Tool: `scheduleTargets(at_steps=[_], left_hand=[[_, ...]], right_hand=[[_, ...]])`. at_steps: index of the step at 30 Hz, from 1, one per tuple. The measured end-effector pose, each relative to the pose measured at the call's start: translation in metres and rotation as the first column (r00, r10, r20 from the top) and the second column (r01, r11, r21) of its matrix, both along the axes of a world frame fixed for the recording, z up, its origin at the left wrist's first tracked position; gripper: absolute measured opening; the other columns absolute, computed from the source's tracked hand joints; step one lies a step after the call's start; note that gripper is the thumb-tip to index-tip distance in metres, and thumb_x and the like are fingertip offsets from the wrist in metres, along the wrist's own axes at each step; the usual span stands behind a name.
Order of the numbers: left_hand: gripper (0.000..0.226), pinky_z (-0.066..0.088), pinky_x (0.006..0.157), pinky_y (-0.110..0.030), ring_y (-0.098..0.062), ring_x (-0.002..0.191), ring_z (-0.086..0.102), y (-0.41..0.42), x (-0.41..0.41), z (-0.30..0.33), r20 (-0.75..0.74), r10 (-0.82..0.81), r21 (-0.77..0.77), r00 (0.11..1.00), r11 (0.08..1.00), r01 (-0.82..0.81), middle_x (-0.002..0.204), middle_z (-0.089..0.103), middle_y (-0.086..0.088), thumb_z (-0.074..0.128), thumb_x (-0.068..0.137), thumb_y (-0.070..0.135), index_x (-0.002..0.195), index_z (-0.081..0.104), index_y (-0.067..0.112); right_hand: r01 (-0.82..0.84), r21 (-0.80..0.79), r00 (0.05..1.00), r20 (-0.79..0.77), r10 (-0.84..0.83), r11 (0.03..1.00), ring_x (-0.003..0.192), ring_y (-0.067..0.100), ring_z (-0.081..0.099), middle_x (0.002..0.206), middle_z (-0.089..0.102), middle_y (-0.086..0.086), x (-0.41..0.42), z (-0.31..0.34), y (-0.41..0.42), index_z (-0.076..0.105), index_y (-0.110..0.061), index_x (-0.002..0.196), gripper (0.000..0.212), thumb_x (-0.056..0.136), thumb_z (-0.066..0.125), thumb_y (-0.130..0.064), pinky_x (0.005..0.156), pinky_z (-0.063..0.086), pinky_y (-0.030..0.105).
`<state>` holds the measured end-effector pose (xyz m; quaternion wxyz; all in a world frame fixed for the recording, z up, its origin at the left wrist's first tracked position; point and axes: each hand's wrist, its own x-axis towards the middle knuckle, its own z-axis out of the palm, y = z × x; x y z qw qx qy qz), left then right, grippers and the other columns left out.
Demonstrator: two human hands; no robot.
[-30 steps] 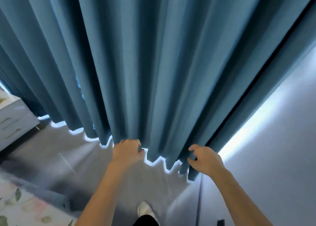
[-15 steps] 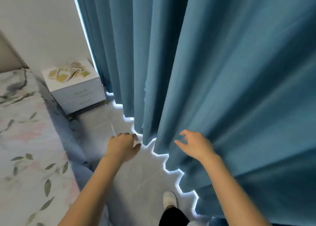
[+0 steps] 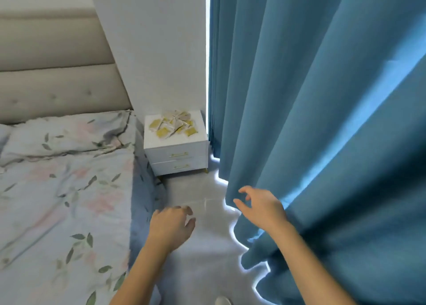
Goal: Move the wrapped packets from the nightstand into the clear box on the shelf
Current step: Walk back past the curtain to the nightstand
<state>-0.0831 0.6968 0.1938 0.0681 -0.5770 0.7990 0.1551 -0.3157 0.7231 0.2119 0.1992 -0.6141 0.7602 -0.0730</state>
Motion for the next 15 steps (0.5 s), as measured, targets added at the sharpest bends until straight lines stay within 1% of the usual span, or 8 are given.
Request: scheduleTargets(at_steps=[2,4,7,11,12,15], left_hand=[[0.032,0.040,0.092,-0.032,-0.020,0.110,0.059,-0.039,0.011,0.004,0.017,0.058,-0.012,0.998,0.998,-0.057,0.114,0.066,0.007,0.039,0.096,0.044,0.118,0.056,0.030],[0.028,0.041,0.087,-0.033,-0.021,0.104,0.061,-0.076,0.025,0.002,0.022,0.115,-0.013,0.993,0.993,-0.115,0.107,0.067,0.006,0.038,0.096,0.041,0.110,0.057,0.027],[0.026,0.040,0.078,-0.032,-0.022,0.097,0.064,-0.140,0.043,-0.010,0.012,0.192,0.016,0.981,0.981,-0.192,0.090,0.062,0.004,0.038,0.093,0.038,0.099,0.058,0.024],[0.022,0.036,0.075,-0.033,-0.025,0.099,0.063,-0.240,0.058,-0.021,0.038,0.238,0.022,0.971,0.971,-0.239,0.094,0.064,0.001,0.039,0.092,0.034,0.097,0.057,0.023],[0.022,0.037,0.077,-0.034,-0.026,0.100,0.062,-0.266,0.061,-0.023,0.037,0.250,0.028,0.968,0.968,-0.251,0.094,0.064,0.000,0.039,0.092,0.033,0.097,0.057,0.022],[0.025,0.041,0.084,-0.033,-0.025,0.103,0.061,-0.339,0.069,-0.029,0.032,0.258,0.036,0.966,0.965,-0.259,0.107,0.067,0.001,0.040,0.091,0.033,0.102,0.060,0.022]], right_hand=[[-0.068,0.017,0.998,0.007,0.068,0.998,0.112,0.018,0.054,0.114,0.064,-0.007,0.007,0.000,-0.056,0.051,-0.031,0.127,0.042,0.092,0.047,-0.053,0.085,0.049,0.031],[-0.137,0.042,0.990,0.024,0.136,0.990,0.111,0.017,0.055,0.113,0.064,-0.008,0.017,-0.001,-0.107,0.051,-0.032,0.127,0.041,0.092,0.047,-0.051,0.086,0.050,0.032],[-0.210,0.063,0.978,0.033,0.208,0.976,0.111,0.018,0.056,0.117,0.063,-0.007,0.033,-0.011,-0.184,0.050,-0.031,0.128,0.042,0.092,0.047,-0.051,0.087,0.050,0.034],[-0.247,0.055,0.969,0.007,0.247,0.967,0.110,0.019,0.058,0.113,0.065,-0.006,0.053,-0.029,-0.290,0.053,-0.032,0.126,0.040,0.090,0.050,-0.050,0.085,0.051,0.033],[-0.240,0.061,0.971,0.018,0.239,0.969,0.109,0.018,0.059,0.113,0.065,-0.007,0.057,-0.033,-0.315,0.054,-0.032,0.125,0.039,0.090,0.050,-0.050,0.085,0.052,0.033],[-0.211,0.084,0.977,0.048,0.208,0.974,0.109,0.017,0.058,0.114,0.065,-0.007,0.067,-0.040,-0.384,0.053,-0.031,0.126,0.040,0.090,0.051,-0.048,0.083,0.052,0.032]])
